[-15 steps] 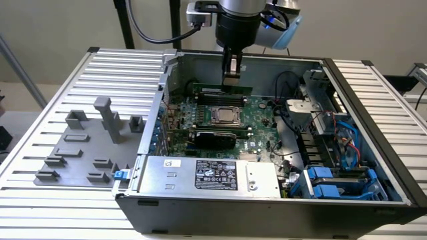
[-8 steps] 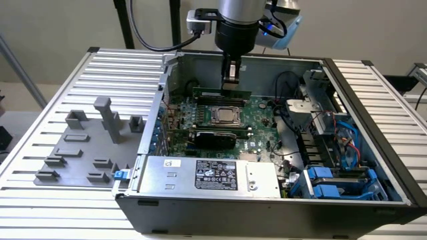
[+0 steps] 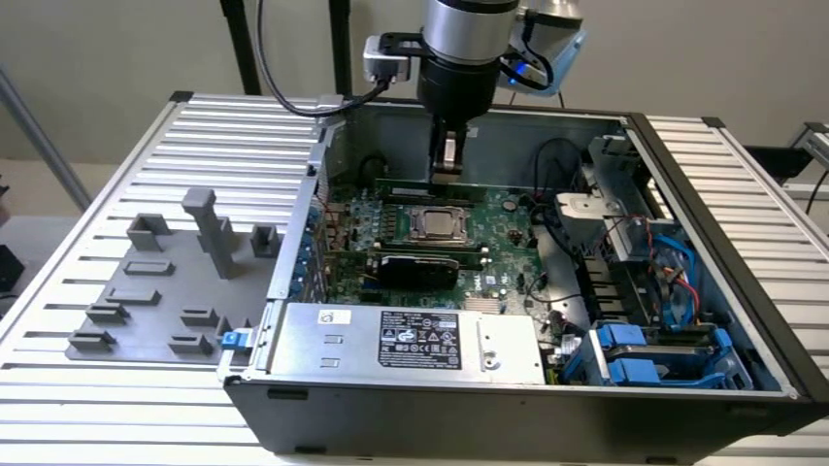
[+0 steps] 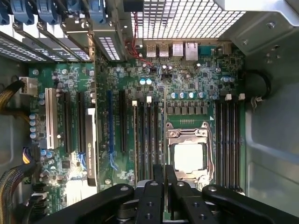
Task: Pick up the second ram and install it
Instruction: 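Insert the second ram into the second slot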
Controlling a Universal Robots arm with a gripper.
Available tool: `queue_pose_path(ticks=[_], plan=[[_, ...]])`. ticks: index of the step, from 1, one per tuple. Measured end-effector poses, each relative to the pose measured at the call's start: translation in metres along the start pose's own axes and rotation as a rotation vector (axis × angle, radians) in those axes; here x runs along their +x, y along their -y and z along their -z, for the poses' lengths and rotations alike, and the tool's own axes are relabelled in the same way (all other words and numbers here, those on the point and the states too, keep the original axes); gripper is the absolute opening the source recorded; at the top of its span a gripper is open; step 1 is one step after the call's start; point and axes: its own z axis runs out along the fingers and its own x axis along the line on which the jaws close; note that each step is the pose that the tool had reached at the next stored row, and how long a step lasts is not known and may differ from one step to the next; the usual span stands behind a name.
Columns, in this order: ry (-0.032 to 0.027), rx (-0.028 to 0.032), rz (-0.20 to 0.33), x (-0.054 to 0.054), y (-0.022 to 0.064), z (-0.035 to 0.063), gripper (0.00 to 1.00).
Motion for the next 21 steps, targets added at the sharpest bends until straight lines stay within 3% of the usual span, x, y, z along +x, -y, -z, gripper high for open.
queue_pose_path(ticks=[11, 21], plan=[[-0.0002, 0.0003, -0.004, 0.001, 0.0033, -0.0199, 0.13], [-0.0105, 0.0008, -0.004, 0.002, 0.0039, -0.0373, 0.13]])
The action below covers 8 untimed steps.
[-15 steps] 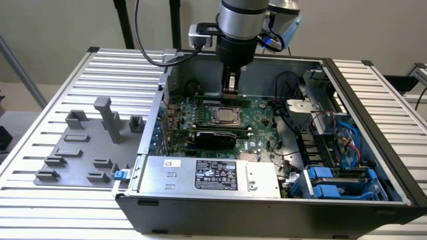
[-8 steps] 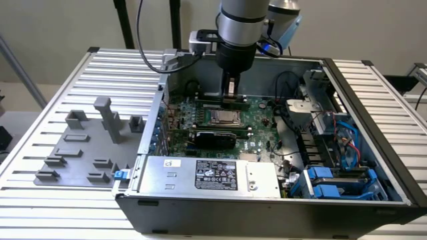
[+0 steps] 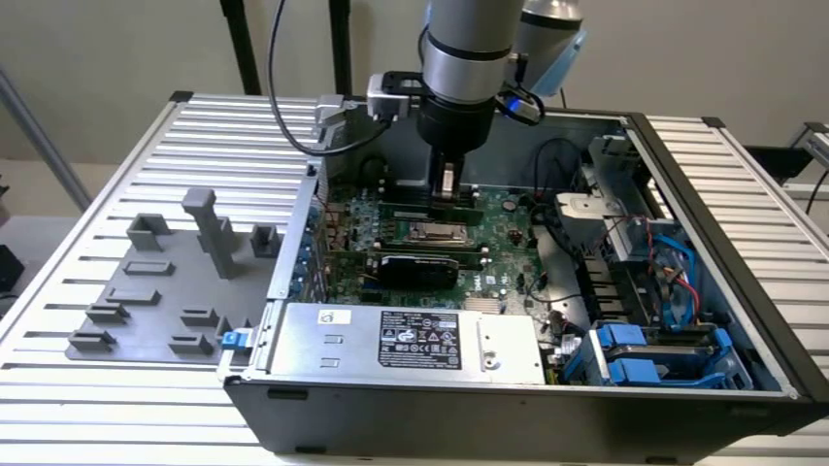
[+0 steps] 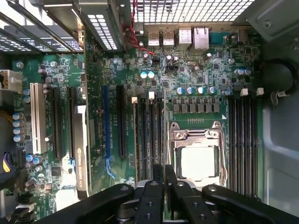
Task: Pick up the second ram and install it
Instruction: 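Insert the second ram into the second slot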
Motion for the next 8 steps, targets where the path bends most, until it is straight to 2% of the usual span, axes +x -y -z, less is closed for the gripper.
queue_pose_path(ticks=[8], plan=[[-0.0082, 0.0004, 0.004, 0.001, 0.0005, -0.0128, 0.13]])
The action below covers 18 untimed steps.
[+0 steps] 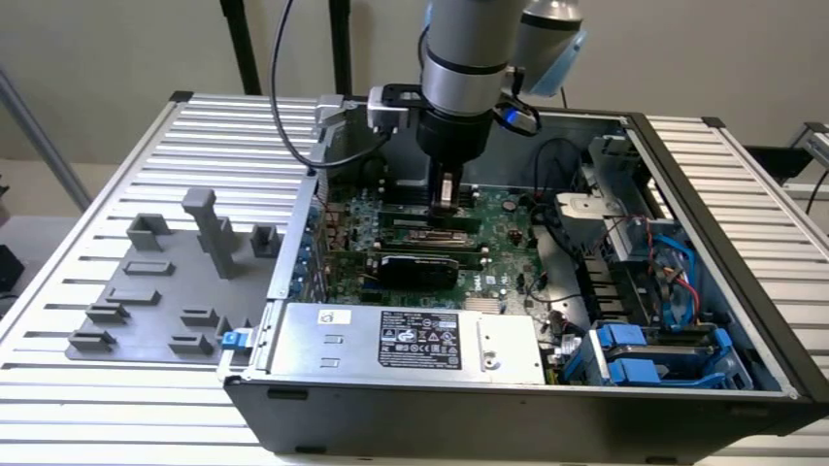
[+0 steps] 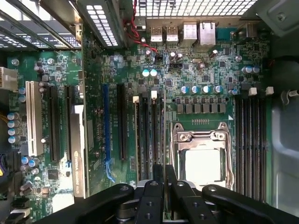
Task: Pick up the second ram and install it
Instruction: 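Insert the second ram into the second slot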
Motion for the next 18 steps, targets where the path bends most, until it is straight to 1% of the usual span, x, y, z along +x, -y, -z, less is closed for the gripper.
queue_pose_path(ticks=[4, 7, 9, 13, 16, 18], plan=[[-0.0049, 0.0002, 0.004, 0.0, 0.0004, -0.0063, 0.13], [-0.0101, 0.0002, 0.007, 0.0, 0.001, -0.0106, 0.13], [-0.0142, 0.0005, 0.008, 0.0, 0.0016, -0.0132, 0.13], [-0.0243, 0.0016, 0.009, 0.0, 0.0027, -0.0176, 0.13], [-0.0255, 0.0014, 0.009, 0.001, 0.0028, -0.0181, 0.13], [-0.0252, 0.0016, 0.009, 0.0, 0.0028, -0.0183, 0.13]])
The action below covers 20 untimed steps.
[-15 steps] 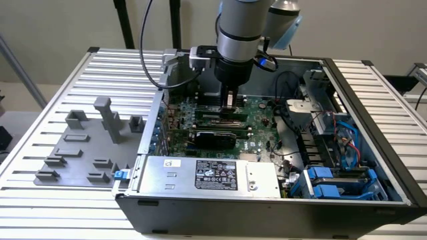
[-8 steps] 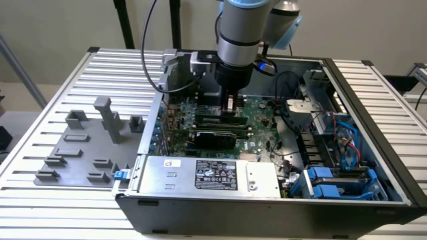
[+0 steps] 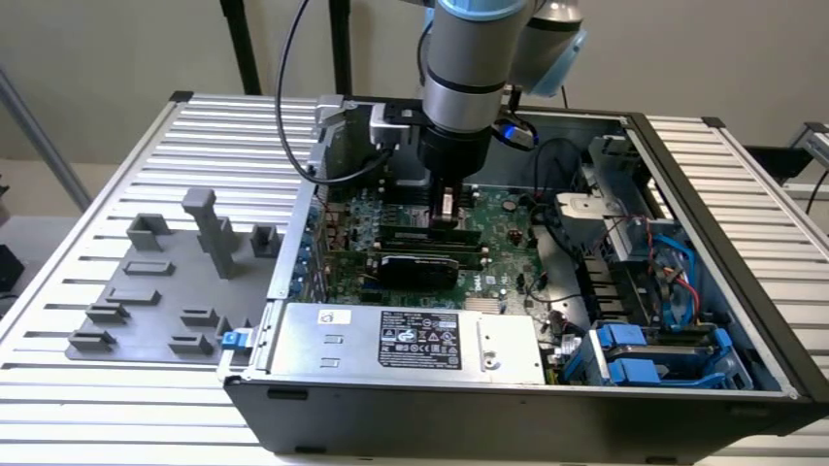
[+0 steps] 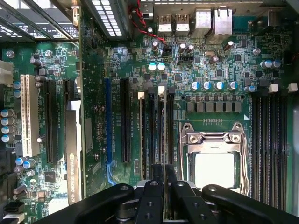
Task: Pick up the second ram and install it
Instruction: 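Insert the second ram into the second slot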
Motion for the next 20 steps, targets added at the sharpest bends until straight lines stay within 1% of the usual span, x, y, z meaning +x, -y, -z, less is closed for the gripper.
queue_pose_path(ticks=[5, 9, 12, 15, 20], plan=[[-0.0001, 0.0, 0.0, 0.0, 0.001, -0.0002, 0.13], [0.0, 0.0, 0.0, -0.0002, 0.0043, -0.0002, 0.13], [-0.0002, 0.0, 0.0, -0.0003, 0.005, -0.0007, 0.13], [-0.0015, 0.0001, 0.003, -0.0002, 0.0051, -0.0017, 0.13], [-0.0037, -0.0001, 0.023, -0.0002, 0.0051, -0.0033, 0.13]])
